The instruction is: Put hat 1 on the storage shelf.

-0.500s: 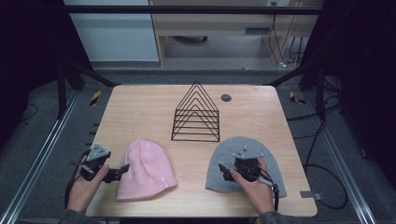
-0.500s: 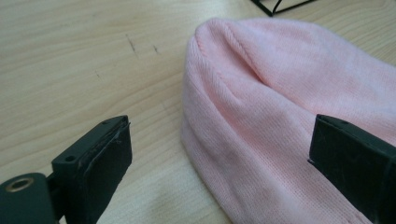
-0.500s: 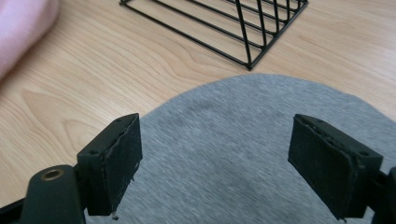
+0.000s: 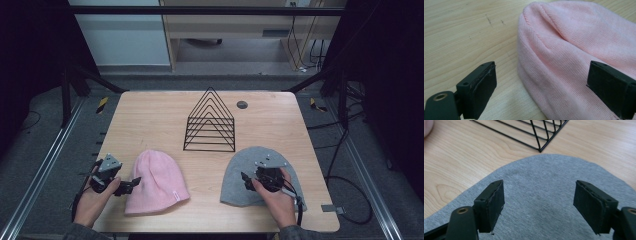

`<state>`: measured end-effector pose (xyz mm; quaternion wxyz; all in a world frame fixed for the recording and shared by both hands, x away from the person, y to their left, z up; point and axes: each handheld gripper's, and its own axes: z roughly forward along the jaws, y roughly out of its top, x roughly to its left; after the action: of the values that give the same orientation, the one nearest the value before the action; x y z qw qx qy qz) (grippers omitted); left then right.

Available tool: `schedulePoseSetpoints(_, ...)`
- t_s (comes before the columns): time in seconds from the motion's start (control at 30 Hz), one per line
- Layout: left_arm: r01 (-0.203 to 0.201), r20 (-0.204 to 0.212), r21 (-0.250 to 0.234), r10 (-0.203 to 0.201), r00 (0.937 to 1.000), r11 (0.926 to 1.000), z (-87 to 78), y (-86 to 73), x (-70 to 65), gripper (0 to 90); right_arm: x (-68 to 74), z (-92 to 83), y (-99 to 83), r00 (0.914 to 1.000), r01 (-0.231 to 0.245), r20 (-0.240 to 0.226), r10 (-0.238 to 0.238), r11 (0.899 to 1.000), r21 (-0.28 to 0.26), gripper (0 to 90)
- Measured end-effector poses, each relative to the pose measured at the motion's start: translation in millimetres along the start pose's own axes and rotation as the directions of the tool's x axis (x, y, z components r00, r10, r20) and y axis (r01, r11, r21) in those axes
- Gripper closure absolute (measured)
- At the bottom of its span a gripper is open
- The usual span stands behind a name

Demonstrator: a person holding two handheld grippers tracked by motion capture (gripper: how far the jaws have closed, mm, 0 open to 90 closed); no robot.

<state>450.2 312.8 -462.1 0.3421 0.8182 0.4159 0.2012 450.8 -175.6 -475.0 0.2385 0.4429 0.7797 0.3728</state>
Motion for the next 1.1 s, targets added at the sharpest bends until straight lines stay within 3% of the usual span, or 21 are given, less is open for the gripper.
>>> schedulePoseSetpoints(0.17, 0.028, 0.021, -0.026, -0.027, 0.9994, 0.9993, -2.2, 0.9, 4.5, 10.4, -1.4, -5.1, -1.1, 0.9996, -0.027, 0.010, 0.028, 0.999, -0.023, 26.5)
schedulePoseSetpoints(0.27, -0.016, 0.011, -0.007, 0.016, 0.9998, 0.9999, -1.3, 17.1, 7.2, 10.6, -3.9, -7.9, 1.2, 0.9986, -0.047, 0.024, 0.047, 0.998, -0.032, 25.6)
schedulePoseSetpoints(0.37, -0.009, 0.048, -0.007, 0.009, 0.9988, 0.9999, -1.4, 36.9, 10.1, 10.6, -5.2, -10.9, 1.2, 0.9972, -0.072, 0.018, 0.072, 0.997, -0.035, 23.3)
schedulePoseSetpoints(0.47, -0.032, 0.020, 0.004, 0.032, 0.9993, 0.9995, 1.0, 59.1, 13.9, 14.1, -6.9, -12.9, 0.2, 0.9970, -0.075, 0.019, 0.076, 0.997, -0.035, 25.9)
schedulePoseSetpoints(0.5, -0.032, 0.020, 0.004, 0.032, 0.9993, 0.9995, 1.0, 59.1, 13.9, 15.1, -6.9, -12.9, 0.2, 0.9970, -0.075, 0.019, 0.076, 0.997, -0.035, 25.9)
schedulePoseSetpoints(0.53, -0.049, 0.018, 0.023, 0.049, 0.9987, 0.9985, 5.4, 70.4, 16.3, 16.3, -8.7, -14.3, -0.1, 0.9968, -0.076, 0.023, 0.077, 0.996, -0.037, 29.0)
schedulePoseSetpoints(0.6, -0.052, 0.010, 0.043, 0.052, 0.9986, 0.9977, 13.0, 77.0, 20.0, 20.5, -10.0, -15.0, -0.5, 0.9957, -0.089, 0.022, 0.090, 0.995, -0.036, 31.8)
schedulePoseSetpoints(0.77, -0.007, 0.018, 0.063, 0.006, 0.9998, 0.9980, 31.2, 74.8, 26.8, 28.2, -13.4, -12.8, -1.8, 0.9954, -0.093, 0.020, 0.094, 0.996, -0.014, 36.4)
schedulePoseSetpoints(1.0, -0.033, 0.009, 0.134, 0.032, 0.9994, 0.9905, 53.5, 63.8, 21.3, 30.9, -8.4, -11.1, -1.9, 0.9974, -0.072, 0.012, 0.071, 0.997, 0.006, 36.9)
schedulePoseSetpoints(1.1, -0.017, 0.013, 0.154, 0.015, 0.9998, 0.9879, 59.1, 60.4, 22.1, 32.1, -7.3, -10.1, -2.5, 0.9980, -0.064, 0.003, 0.064, 0.998, 0.018, 36.3)
